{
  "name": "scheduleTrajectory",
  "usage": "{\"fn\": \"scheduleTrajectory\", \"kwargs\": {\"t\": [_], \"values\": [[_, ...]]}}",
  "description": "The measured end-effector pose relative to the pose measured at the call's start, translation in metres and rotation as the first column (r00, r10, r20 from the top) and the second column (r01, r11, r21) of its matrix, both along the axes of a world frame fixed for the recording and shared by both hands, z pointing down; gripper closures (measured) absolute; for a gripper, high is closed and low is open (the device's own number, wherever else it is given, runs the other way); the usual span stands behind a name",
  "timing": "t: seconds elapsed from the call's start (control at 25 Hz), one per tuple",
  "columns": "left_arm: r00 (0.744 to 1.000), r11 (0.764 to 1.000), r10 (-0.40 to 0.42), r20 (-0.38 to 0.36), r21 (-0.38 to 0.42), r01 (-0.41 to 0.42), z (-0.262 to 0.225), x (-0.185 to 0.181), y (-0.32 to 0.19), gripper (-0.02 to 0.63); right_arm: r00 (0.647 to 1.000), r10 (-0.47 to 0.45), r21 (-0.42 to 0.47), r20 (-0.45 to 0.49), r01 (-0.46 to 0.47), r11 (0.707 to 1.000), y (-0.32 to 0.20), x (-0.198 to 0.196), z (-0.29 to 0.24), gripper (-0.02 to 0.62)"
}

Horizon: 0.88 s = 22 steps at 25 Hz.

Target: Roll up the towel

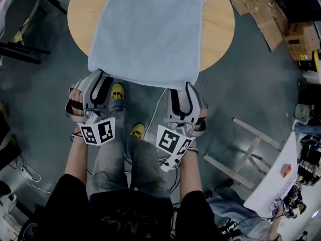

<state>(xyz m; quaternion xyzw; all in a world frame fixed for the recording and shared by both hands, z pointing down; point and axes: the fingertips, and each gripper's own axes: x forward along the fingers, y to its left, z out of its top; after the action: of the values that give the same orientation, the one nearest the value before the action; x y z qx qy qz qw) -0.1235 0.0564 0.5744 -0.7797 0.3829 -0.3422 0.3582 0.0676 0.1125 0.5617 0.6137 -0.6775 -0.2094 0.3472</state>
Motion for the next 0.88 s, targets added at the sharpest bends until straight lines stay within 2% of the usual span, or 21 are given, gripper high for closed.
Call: {"fn": "scheduleTrajectory", "kwargs": {"t": [0.28, 0.44, 0.72, 0.88], "values": [[0.999, 0.997, 0.042, -0.010, -0.057, -0.042, -0.026, 0.003, 0.010, 0.588, 0.998, -0.050, -0.017, 0.022, 0.050, 0.999, 0.002, -0.007, -0.033, 0.568], [0.999, 0.993, 0.044, -0.018, -0.107, -0.046, -0.048, 0.001, 0.006, 0.588, 0.997, -0.070, -0.047, 0.031, 0.072, 0.996, -0.003, -0.006, -0.052, 0.578], [0.997, 0.987, 0.071, -0.019, -0.146, -0.073, -0.093, 0.008, -0.021, 0.588, 0.995, -0.079, -0.075, 0.062, 0.083, 0.994, -0.028, 0.000, -0.089, 0.580], [0.990, 0.963, 0.129, -0.057, -0.233, -0.139, -0.120, 0.015, -0.030, 0.588, 0.995, -0.068, -0.096, 0.070, 0.075, 0.993, -0.042, 0.007, -0.116, 0.580]]}}
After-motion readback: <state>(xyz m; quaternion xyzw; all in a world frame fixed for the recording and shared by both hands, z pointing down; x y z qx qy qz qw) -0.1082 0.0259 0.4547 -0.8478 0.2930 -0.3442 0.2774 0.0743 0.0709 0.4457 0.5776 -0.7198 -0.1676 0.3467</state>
